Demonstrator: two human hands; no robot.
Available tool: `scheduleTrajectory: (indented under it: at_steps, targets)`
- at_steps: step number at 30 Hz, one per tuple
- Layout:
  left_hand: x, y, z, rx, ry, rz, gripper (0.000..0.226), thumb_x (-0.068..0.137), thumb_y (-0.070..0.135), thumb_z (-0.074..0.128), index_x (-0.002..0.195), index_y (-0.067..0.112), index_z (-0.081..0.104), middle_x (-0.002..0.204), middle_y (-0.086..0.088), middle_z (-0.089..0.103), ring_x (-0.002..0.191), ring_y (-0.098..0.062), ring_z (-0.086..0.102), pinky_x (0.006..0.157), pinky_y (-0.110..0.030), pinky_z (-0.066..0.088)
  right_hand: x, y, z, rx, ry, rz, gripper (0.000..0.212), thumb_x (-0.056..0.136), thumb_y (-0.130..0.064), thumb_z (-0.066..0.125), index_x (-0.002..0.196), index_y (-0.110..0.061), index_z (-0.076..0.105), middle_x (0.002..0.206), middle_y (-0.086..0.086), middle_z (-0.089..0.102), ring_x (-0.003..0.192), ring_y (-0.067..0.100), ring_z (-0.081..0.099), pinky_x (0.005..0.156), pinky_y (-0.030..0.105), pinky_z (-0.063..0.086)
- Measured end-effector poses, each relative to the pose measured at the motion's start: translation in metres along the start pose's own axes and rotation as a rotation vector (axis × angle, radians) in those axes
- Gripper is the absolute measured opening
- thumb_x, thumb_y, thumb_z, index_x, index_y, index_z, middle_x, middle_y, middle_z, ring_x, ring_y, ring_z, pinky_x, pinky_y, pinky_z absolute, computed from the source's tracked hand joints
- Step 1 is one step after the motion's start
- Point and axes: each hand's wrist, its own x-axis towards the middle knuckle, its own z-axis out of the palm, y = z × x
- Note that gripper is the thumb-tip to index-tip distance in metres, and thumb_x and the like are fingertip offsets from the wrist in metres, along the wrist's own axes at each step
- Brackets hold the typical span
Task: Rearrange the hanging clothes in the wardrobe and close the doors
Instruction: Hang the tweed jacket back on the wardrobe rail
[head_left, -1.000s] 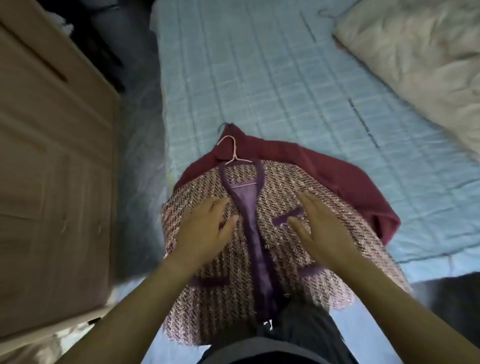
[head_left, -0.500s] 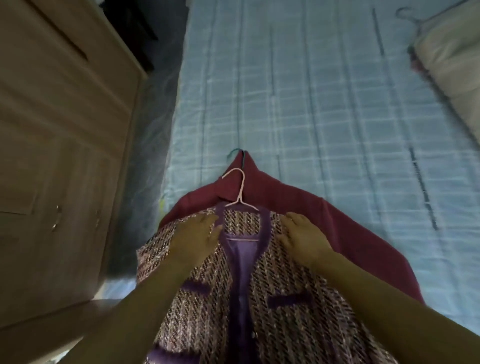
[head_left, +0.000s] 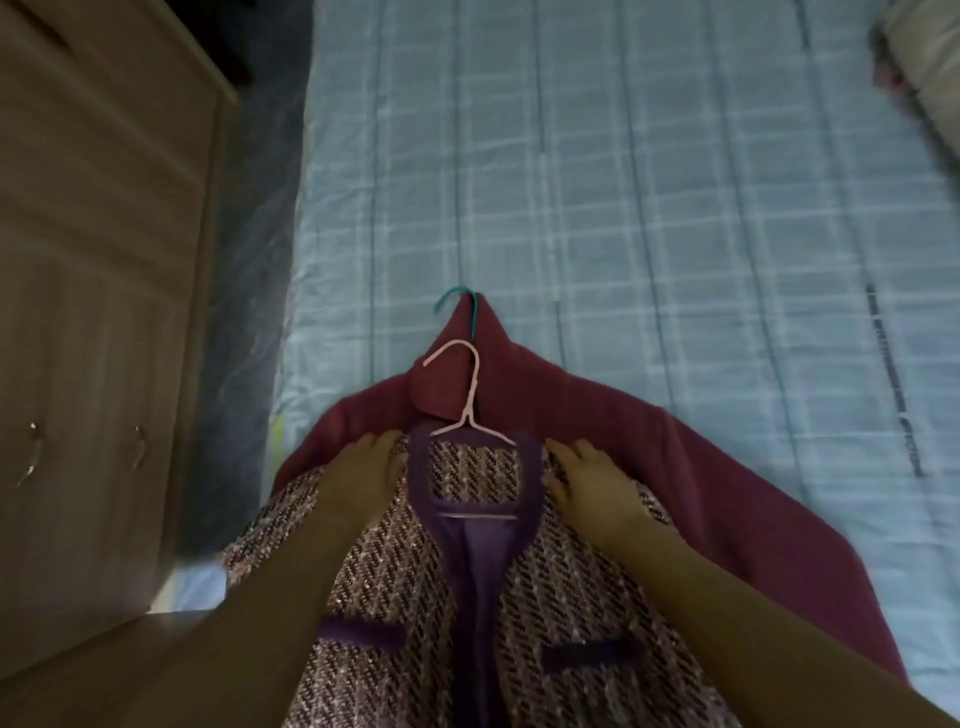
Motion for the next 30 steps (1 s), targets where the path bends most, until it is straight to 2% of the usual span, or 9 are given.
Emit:
scheduleTrajectory:
  at_steps: [2, 4, 9, 15, 17, 20, 23, 26, 30]
  targets:
    - [0.000, -0.001, -0.004, -0.025, -0.032, 0.026, 0.042, 0.096, 0.038, 0.036, 0.129, 0.014, 0.049, 0.113, -0.023, 0.060, 0.103, -0.041, 0.057, 0.089, -0.047, 0.045, -0.004, -0.005, -0.003, 0.009, 0.013, 0.028, 0.047, 0.096, -0.035, 0.044, 0.141, -0.022, 0.040, 0.123, 0.014, 0.050, 0.107, 0.033, 0.051, 0.087, 0.041, 0.046]
    - [-0.009, -0.001, -0.011, -0.077, -0.032, 0.072, 0.045, 0.093, 0.046, 0.033, 0.125, 0.018, 0.049, 0.111, -0.019, 0.062, 0.102, -0.037, 0.059, 0.086, -0.046, 0.047, -0.013, -0.010, -0.010, 0.038, 0.025, 0.033, 0.044, 0.095, -0.036, 0.047, 0.137, -0.023, 0.044, 0.118, 0.012, 0.052, 0.105, 0.032, 0.052, 0.086, 0.039, 0.046]
    - [-0.063, -0.009, -0.038, -0.132, 0.106, 0.198, 0.039, 0.091, 0.053, 0.034, 0.116, 0.029, 0.051, 0.105, -0.005, 0.065, 0.097, -0.029, 0.061, 0.079, -0.045, 0.049, -0.061, -0.030, -0.036, 0.080, 0.057, -0.038, 0.041, 0.091, -0.036, 0.055, 0.129, -0.023, 0.049, 0.110, 0.008, 0.056, 0.100, 0.028, 0.056, 0.083, 0.037, 0.046]
    - [-0.149, -0.020, -0.062, -0.274, 0.239, 0.354, 0.050, 0.085, 0.060, 0.030, 0.116, 0.030, 0.054, 0.100, 0.003, 0.062, 0.088, -0.016, 0.059, 0.071, -0.033, 0.046, -0.154, -0.071, -0.041, 0.054, 0.304, -0.140, 0.033, 0.091, -0.037, 0.056, 0.120, -0.021, 0.056, 0.099, 0.002, 0.058, 0.086, 0.023, 0.059, 0.069, 0.040, 0.049]
    - [-0.181, -0.020, -0.067, -0.274, 0.276, 0.444, 0.047, 0.086, 0.058, 0.032, 0.115, 0.029, 0.054, 0.102, 0.004, 0.062, 0.089, -0.014, 0.058, 0.070, -0.030, 0.043, -0.189, -0.083, -0.034, 0.048, 0.348, -0.148, 0.031, 0.091, -0.036, 0.055, 0.118, -0.021, 0.057, 0.099, 0.002, 0.059, 0.087, 0.022, 0.060, 0.070, 0.039, 0.049]
    - [-0.220, -0.019, -0.067, -0.299, 0.313, 0.531, 0.048, 0.086, 0.058, 0.034, 0.115, 0.027, 0.056, 0.106, 0.004, 0.062, 0.095, -0.015, 0.059, 0.077, -0.033, 0.047, -0.237, -0.092, -0.028, 0.069, 0.422, -0.164, 0.031, 0.089, -0.037, 0.055, 0.116, -0.022, 0.058, 0.103, 0.000, 0.064, 0.090, 0.018, 0.061, 0.073, 0.031, 0.047]
    - [-0.262, -0.018, -0.071, -0.321, 0.402, 0.554, 0.052, 0.084, 0.058, 0.035, 0.116, 0.024, 0.058, 0.109, 0.002, 0.063, 0.094, -0.017, 0.060, 0.076, -0.034, 0.048, -0.281, -0.106, -0.030, 0.049, 0.519, -0.224, 0.031, 0.087, -0.032, 0.063, 0.117, -0.024, 0.061, 0.103, -0.006, 0.068, 0.087, 0.011, 0.062, 0.070, 0.016, 0.038]
    - [-0.306, -0.020, -0.077, -0.342, 0.500, 0.555, 0.048, 0.085, 0.057, 0.037, 0.115, 0.026, 0.057, 0.110, 0.004, 0.063, 0.096, -0.017, 0.060, 0.077, -0.034, 0.048, -0.314, -0.118, -0.036, 0.039, 0.621, -0.338, 0.038, 0.086, -0.027, 0.066, 0.124, -0.026, 0.059, 0.098, -0.006, 0.068, 0.084, 0.006, 0.059, 0.071, 0.010, 0.038]
    - [-0.366, -0.027, -0.081, -0.314, 0.677, 0.495, 0.043, 0.088, 0.058, 0.036, 0.113, 0.031, 0.056, 0.110, 0.009, 0.063, 0.093, -0.014, 0.060, 0.071, -0.032, 0.045, -0.347, -0.137, -0.042, 0.018, 0.696, -0.497, 0.042, 0.086, -0.019, 0.066, 0.127, -0.027, 0.057, 0.086, -0.009, 0.060, 0.074, 0.002, 0.053, 0.064, 0.014, 0.044]
